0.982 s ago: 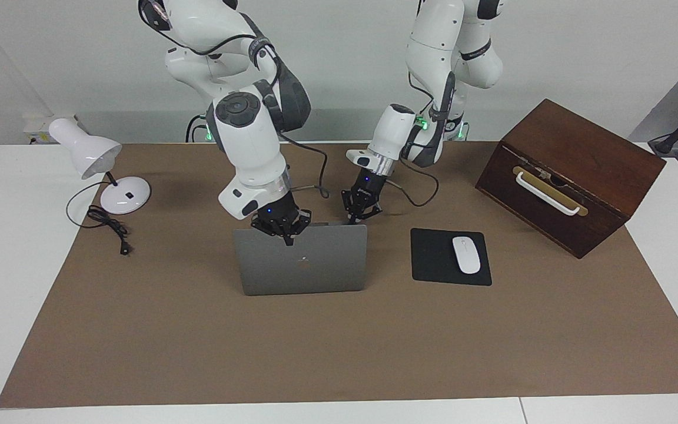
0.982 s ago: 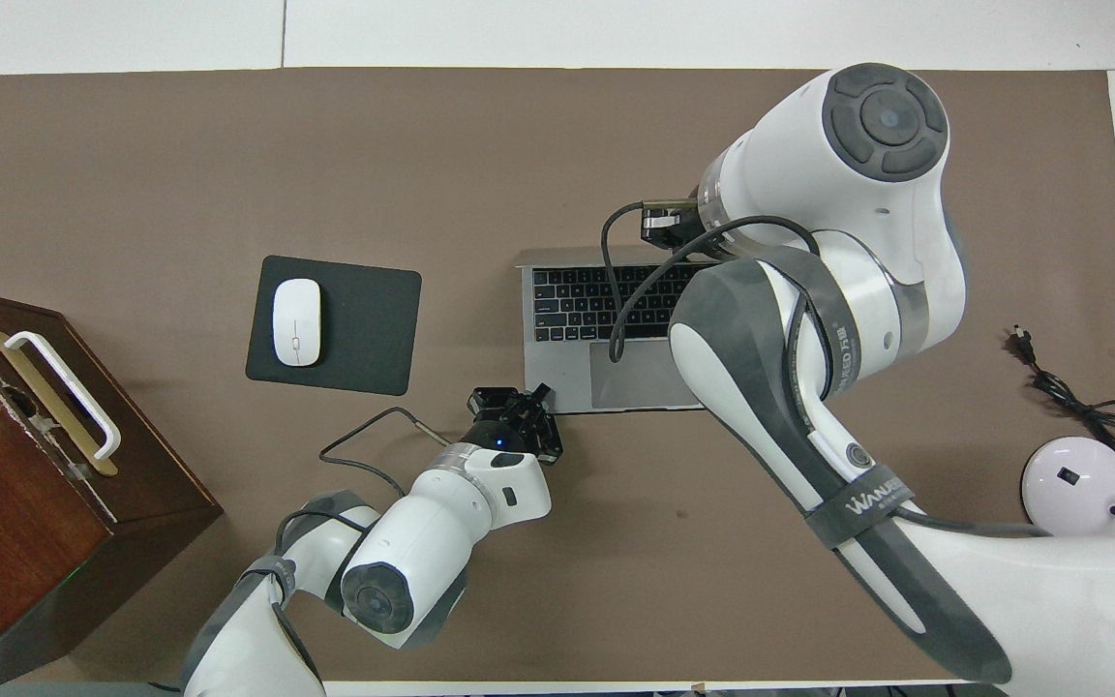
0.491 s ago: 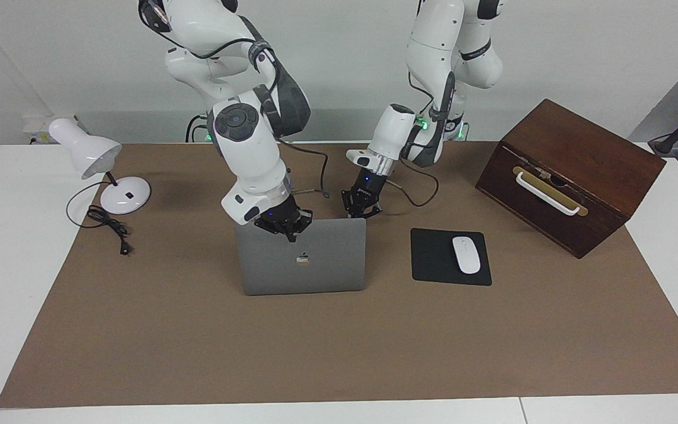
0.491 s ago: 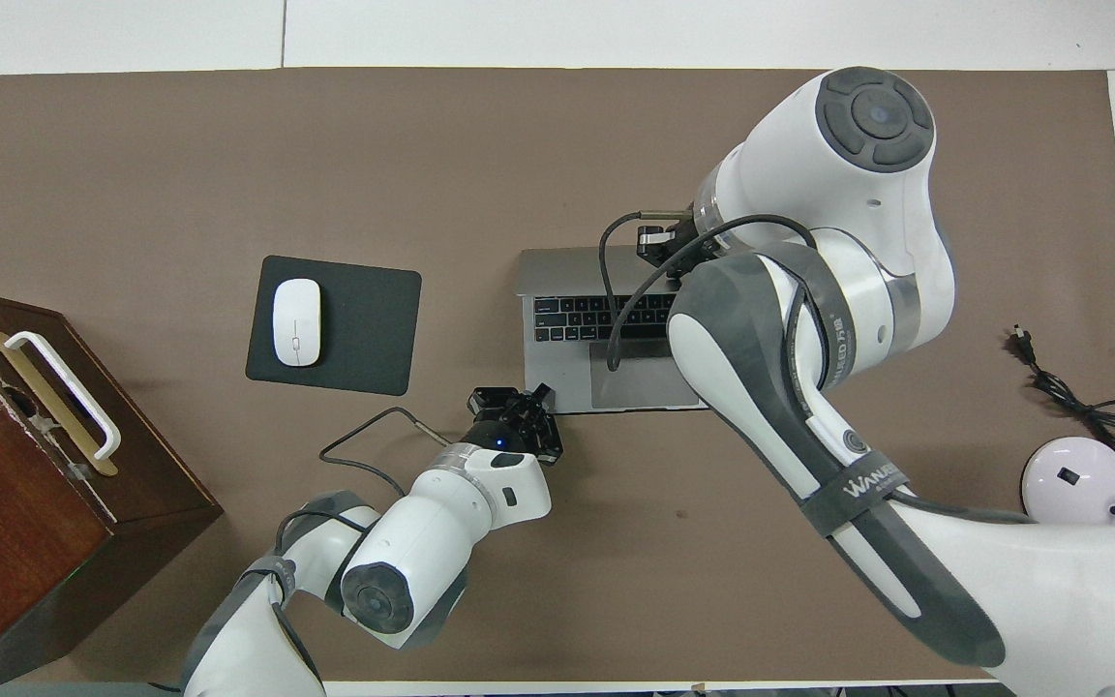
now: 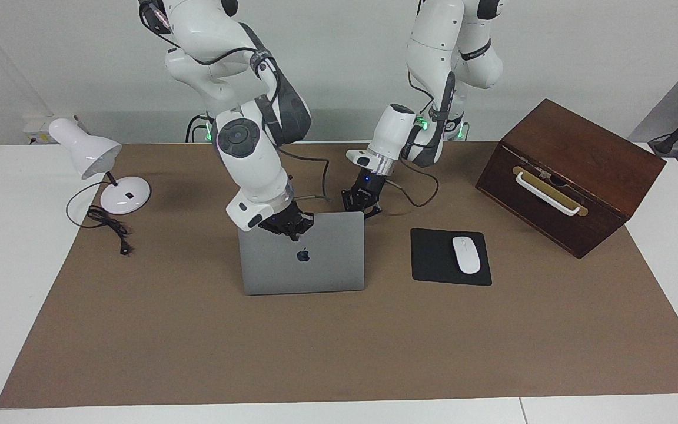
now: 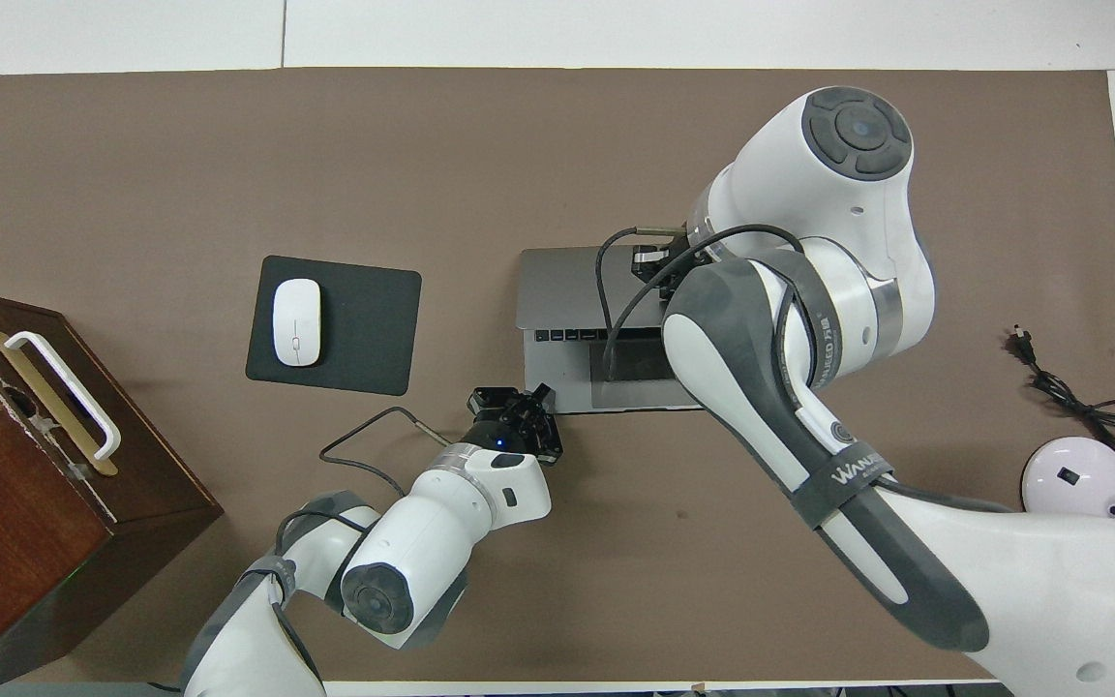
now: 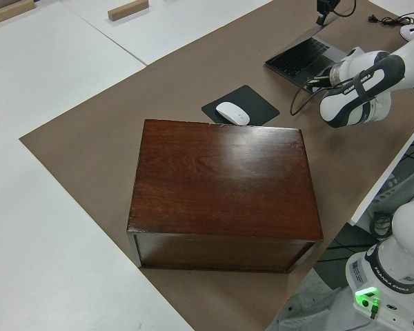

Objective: Close laptop with both arms
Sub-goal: 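Push the laptop lid down toward the keyboard with the right gripper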

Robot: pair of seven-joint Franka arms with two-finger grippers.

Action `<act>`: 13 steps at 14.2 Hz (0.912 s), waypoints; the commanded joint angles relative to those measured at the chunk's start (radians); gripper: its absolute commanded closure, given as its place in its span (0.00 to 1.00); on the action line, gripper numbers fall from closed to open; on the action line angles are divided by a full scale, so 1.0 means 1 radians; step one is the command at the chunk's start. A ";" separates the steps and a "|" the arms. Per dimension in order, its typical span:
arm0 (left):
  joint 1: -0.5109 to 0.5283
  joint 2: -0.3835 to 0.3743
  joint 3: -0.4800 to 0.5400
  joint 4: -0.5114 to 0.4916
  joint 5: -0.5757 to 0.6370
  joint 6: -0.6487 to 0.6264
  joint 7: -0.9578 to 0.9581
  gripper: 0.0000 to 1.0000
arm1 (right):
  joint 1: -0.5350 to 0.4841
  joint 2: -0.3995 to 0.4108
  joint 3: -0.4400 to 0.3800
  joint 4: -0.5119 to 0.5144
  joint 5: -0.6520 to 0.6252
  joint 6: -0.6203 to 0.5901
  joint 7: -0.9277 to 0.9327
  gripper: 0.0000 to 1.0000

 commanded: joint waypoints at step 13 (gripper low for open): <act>-0.013 0.044 0.020 -0.059 -0.010 -0.007 0.078 1.00 | -0.014 0.032 0.008 -0.086 0.052 0.077 -0.023 1.00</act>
